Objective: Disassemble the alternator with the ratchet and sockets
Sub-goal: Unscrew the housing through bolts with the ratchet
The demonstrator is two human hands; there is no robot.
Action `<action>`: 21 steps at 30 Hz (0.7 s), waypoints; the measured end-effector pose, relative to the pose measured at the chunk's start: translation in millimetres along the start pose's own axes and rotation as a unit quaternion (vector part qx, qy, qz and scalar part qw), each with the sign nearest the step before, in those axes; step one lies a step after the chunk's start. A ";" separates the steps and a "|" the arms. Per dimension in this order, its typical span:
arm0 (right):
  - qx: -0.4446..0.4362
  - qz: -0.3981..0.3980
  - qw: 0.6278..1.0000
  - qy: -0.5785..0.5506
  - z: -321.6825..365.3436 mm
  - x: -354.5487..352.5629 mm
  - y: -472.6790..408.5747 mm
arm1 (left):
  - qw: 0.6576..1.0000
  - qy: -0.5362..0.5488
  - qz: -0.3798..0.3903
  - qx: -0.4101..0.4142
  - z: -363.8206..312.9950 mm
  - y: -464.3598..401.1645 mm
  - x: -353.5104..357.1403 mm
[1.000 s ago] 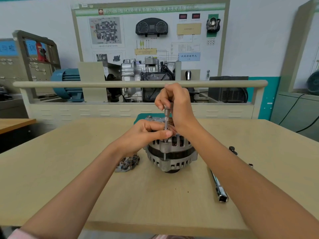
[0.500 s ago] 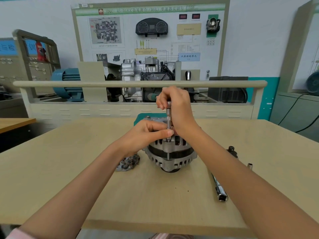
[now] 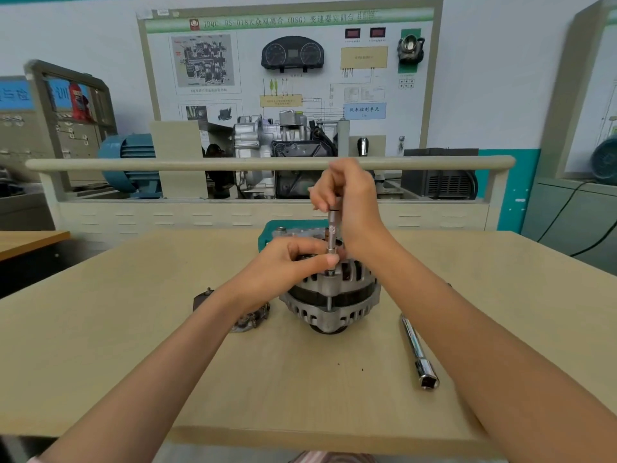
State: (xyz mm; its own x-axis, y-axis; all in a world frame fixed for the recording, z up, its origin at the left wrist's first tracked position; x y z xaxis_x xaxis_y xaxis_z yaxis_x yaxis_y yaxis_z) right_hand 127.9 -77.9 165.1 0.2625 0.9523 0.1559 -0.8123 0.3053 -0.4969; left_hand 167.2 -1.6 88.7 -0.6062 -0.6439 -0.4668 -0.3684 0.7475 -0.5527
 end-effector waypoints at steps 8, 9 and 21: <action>-0.219 -0.188 0.785 0.547 7.0 18.6 33.2 | 0.998 -0.014 -0.061 0.013 3.3 -5.1 -10.3; -0.222 -0.227 0.709 0.629 5.2 23.3 37.6 | 0.997 -0.020 -0.072 0.006 2.9 -5.4 -13.0; 0.019 0.020 0.992 -0.122 -2.2 6.8 -0.2 | 1.000 0.019 -0.007 0.003 3.3 -2.9 -2.3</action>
State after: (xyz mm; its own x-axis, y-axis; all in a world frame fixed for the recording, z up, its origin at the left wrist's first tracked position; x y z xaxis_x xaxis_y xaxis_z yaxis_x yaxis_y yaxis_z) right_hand 131.0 -71.4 164.4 0.1005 0.9347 0.3410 -0.8394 0.2637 -0.4753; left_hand 172.0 -2.9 89.1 -0.6271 -0.6477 -0.4328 -0.3732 0.7375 -0.5629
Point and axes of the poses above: each hand's wrist, its own y-axis away from the middle knuckle, its own x-axis out of the palm, z = x × y, the point moved 7 cm from there along -y, towards the middle knuckle, and after that the axes turned 12 degrees about x, right-handed, at the moved point
